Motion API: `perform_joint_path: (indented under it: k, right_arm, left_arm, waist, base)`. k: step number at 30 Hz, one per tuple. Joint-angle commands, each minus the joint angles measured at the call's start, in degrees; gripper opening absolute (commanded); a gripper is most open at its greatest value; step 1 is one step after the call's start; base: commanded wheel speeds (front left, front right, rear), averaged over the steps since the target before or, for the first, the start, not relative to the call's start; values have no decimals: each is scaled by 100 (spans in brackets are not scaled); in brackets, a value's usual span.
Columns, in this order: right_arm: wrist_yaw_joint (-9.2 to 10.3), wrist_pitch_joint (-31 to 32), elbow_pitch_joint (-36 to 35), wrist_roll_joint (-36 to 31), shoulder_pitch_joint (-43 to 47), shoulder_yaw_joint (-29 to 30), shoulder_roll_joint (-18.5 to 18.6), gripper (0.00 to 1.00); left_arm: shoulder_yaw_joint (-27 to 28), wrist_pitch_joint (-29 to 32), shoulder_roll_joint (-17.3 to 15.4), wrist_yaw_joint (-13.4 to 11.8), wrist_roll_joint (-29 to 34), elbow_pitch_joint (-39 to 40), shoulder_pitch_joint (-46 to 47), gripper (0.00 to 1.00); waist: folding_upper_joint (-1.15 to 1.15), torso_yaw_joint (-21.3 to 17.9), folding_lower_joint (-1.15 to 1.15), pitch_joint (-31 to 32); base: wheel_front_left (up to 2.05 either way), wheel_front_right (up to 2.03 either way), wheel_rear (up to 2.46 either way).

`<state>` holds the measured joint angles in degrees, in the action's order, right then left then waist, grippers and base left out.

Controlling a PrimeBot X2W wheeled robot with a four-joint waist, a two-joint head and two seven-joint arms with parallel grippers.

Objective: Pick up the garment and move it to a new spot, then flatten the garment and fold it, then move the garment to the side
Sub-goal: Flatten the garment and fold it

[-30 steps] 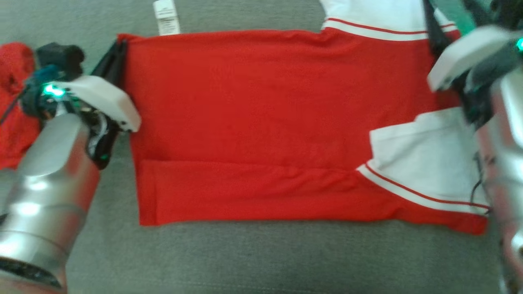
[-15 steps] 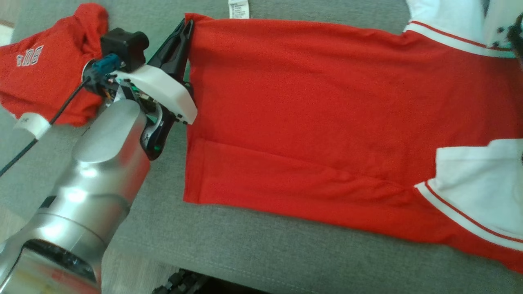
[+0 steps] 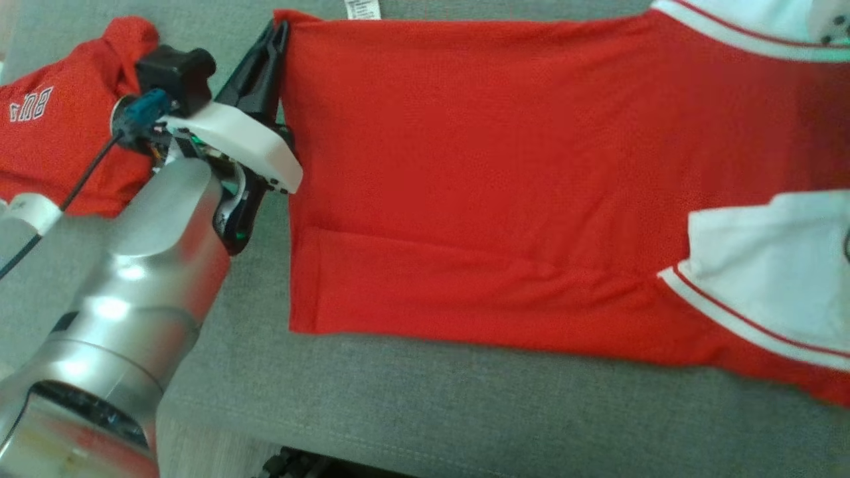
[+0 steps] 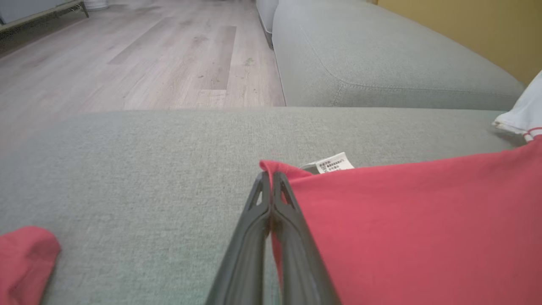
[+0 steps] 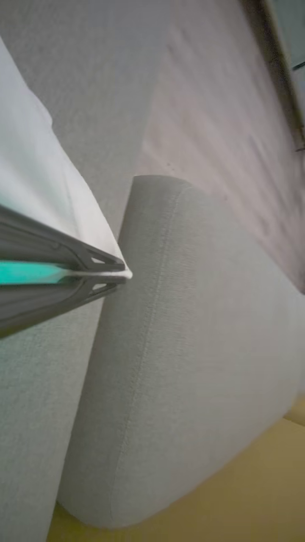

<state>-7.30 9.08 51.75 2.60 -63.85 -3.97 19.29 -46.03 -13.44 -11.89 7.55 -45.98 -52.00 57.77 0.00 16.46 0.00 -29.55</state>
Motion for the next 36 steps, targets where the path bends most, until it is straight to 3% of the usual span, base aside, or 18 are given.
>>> perform_joint_path:
  k: [1, 4, 5, 7, 12, 19, 27, 28, 29, 30, 36]
  right_arm:
    - [-19, -368, -266, -28, -94, 61, -182, 0]
    - [-19, -1184, -323, 152, 162, 263, -404, 0]
    - [-19, -1184, -323, 152, 162, 263, -404, 0]
    - [-19, -1642, -502, 502, 568, 103, -448, 0]
    - [-19, -2098, -1330, 1383, 1813, -378, -399, 0]
    - [-19, -2127, -2661, 2514, 4025, -156, -496, 0]
    - [-19, -1648, -3531, 2793, 5280, -111, -846, 0]
    - [-19, -1629, -3579, 2766, 5337, -93, -886, 0]
    - [-19, -1603, -3599, 2719, 5394, -70, -921, 22]
    - [-19, -1579, -3594, 2663, 5445, -25, -964, 100]
    - [-19, -1823, -3514, 2096, 5512, 204, -1178, 100]
  left_arm:
    - [240, -95, -295, -38, 7, 12, 249, 0]
    - [427, -149, -352, -132, 177, 59, 101, 0]
    - [427, -149, -352, -132, 177, 59, 101, 0]
    - [731, -153, -454, -285, 448, 384, -212, 0]
    - [1341, -154, -669, -559, 1105, 1101, -1087, 0]
    - [2120, -155, -684, -712, 1726, 1660, -2615, 0]
    - [2756, -155, -438, -626, 2105, 1610, -3540, 0]
    - [2815, -155, -396, -615, 2164, 1606, -3594, 19]
    - [2877, -155, -348, -621, 2222, 1598, -3648, 87]
    - [2948, -155, -300, -641, 2285, 1608, -3698, 100]
    - [3470, -155, -84, -909, 2668, 1957, -4036, 100]
  waist:
    - [0, -94, 0, 78]
    - [0, -299, 0, 353]
    - [0, -299, 0, 353]
    - [0, -462, 0, 569]
    - [0, -774, 0, 915]
    - [0, -1083, 0, 1389]
    - [0, -1183, 0, 1686]
    - [0, -1178, 0, 1716]
    - [0, -1169, 0, 1757]
    - [0, -1159, 0, 1799]
    - [0, -1124, 0, 2062]
  base:
    - [0, 0, 0]
    - [0, 0, 0]
    - [0, 0, 0]
    - [0, 0, 0]
    - [0, 0, 0]
    - [0, 0, 0]
    - [0, 0, 0]
    - [0, 0, 0]
    - [0, 0, 0]
    - [0, 0, 0]
    - [0, 0, 0]
